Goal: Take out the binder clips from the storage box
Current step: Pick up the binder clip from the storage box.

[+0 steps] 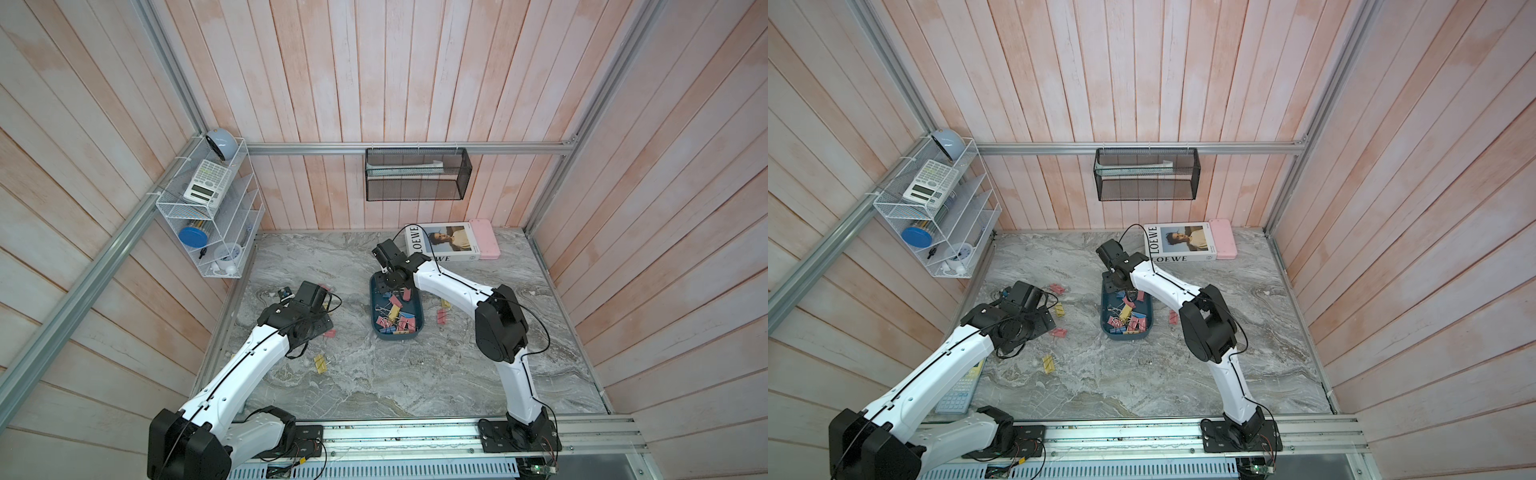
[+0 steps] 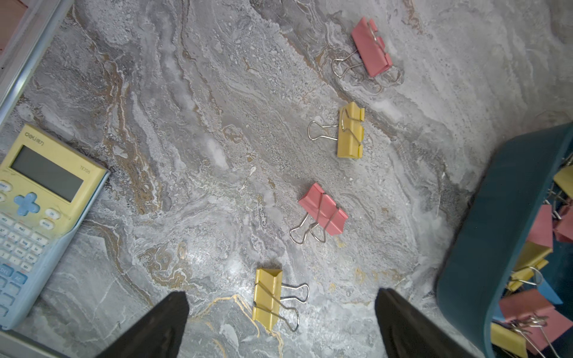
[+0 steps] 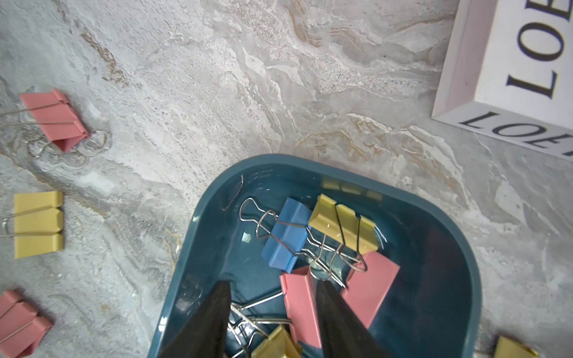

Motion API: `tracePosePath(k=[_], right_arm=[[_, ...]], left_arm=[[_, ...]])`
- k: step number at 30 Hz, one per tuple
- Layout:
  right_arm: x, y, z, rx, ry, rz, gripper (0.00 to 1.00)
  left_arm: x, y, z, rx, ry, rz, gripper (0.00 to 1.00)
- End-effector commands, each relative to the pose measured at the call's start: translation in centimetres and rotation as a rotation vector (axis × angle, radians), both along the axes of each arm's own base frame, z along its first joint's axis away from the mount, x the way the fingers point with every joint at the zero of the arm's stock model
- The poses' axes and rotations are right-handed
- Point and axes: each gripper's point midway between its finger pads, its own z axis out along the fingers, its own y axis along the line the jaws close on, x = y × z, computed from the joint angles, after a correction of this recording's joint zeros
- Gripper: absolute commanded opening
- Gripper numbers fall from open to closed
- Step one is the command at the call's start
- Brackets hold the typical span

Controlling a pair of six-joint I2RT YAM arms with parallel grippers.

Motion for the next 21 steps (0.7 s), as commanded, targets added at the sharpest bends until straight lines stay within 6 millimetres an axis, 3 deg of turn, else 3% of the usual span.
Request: tracePosePath(k=[1,6,11,15,17,21], right_arm=[[0.4,0.0,-1.2,-0.073,0.016,-0.003,0.46],[1.5,0.5,-2.7,-0.121,0.026,-0.016,0.40],[2.0,0.4,-3.3,-0.169,0.026,-0.029,0.28],[1.4,-0.3,-3.3,-0.207,0.042,-0.023,0.22],[1.0,-0.6,-3.2,-0.231,0.051,-0.024,0.11],[0.2,-1.2,-2.7,-0.261,0.065,-0.017,0.00]], left_arm=[[-0.4,0.5,1.2,-0.003,-0.012,-0.004,1.00],[-1.0,1.4,1.6,-0.007,-0.020,0.017,1.00],[-1.5,1.8,1.6,-0.008,-0.016,0.026,1.00],[-1.5,1.9,1.5,-0.017,-0.026,0.031,1.00],[-1.3,1.8,1.4,-0.025,-0.028,0.032,1.00],[-1.0,1.4,1.2,-0.042,-0.027,0.029,1.00]])
